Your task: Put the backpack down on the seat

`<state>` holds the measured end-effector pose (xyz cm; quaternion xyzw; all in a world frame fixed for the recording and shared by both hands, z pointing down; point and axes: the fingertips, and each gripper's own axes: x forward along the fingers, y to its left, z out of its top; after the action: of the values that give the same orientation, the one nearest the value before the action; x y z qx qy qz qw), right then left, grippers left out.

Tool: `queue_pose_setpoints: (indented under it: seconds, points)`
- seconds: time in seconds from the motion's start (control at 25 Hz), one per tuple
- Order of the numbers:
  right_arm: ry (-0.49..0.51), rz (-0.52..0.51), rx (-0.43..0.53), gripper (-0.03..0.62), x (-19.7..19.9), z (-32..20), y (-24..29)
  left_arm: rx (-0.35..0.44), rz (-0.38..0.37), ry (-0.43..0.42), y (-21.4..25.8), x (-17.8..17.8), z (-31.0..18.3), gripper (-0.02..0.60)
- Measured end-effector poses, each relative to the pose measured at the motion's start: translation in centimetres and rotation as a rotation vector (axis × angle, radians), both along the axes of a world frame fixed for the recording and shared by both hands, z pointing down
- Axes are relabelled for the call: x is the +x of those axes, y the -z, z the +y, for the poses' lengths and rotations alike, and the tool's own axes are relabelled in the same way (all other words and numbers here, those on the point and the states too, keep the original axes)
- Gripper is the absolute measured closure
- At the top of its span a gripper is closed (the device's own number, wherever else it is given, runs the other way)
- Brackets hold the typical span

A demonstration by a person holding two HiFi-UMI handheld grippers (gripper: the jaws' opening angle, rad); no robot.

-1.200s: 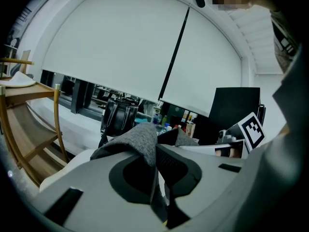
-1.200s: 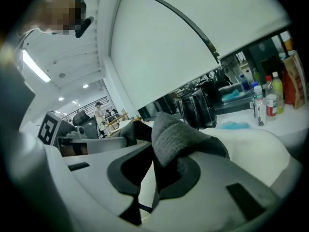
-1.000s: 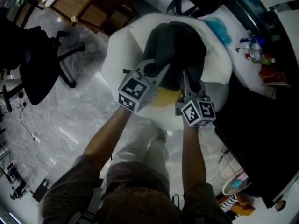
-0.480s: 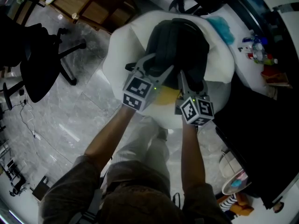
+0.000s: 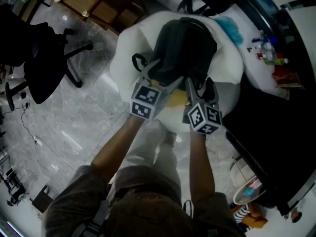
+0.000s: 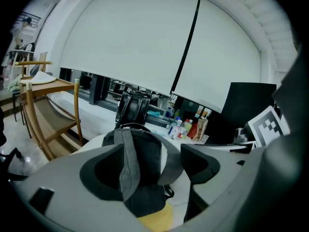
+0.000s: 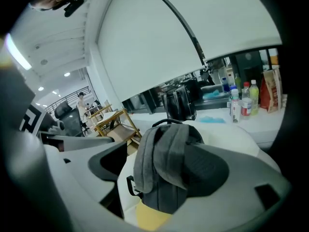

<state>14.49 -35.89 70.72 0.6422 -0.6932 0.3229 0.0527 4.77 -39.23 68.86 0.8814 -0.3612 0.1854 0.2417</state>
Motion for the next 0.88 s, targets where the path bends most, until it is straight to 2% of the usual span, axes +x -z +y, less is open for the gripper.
queue_pose_setpoints:
  seconds: [0.16, 0.24, 0.32, 0.4, 0.44, 0.72, 0.88]
  points:
    - [0.019, -0.028, 0.017, 0.222, -0.4, 1.3, 2.2, 0.002, 0.012, 0.009, 2.2, 0.2, 1.6, 0.226]
    - [0.04, -0.053, 0.025, 0.266, -0.7, 2.2, 3.4, -0.002, 0.029, 0.025, 3.7, 0.3, 2.7, 0.279]
    - [0.077, -0.083, 0.033, 0.378, -1.5, 3.1, 4.7, -0.003, 0.047, 0.043, 5.3, 0.3, 3.9, 0.389]
    - [0.107, -0.094, 0.048, 0.525, -2.3, 4.2, 6.3, -0.005, 0.049, 0.052, 6.9, 0.3, 5.3, 0.574]
    - [0.115, -0.09, 0.053, 0.592, -2.6, 4.9, 7.1, -0.005, 0.041, 0.052, 7.7, 0.4, 6.1, 0.581]
    - [0.154, -0.101, 0.043, 0.592, -3.7, 10.1, 13.0, -0.015, 0.029, 0.061, 13.7, 0.6, 12.0, 0.581]
    - [0.176, -0.085, 0.03, 0.594, -3.8, 14.1, 16.8, -0.019, 0.004, 0.033, 17.9, 0.5, 16.2, 0.581]
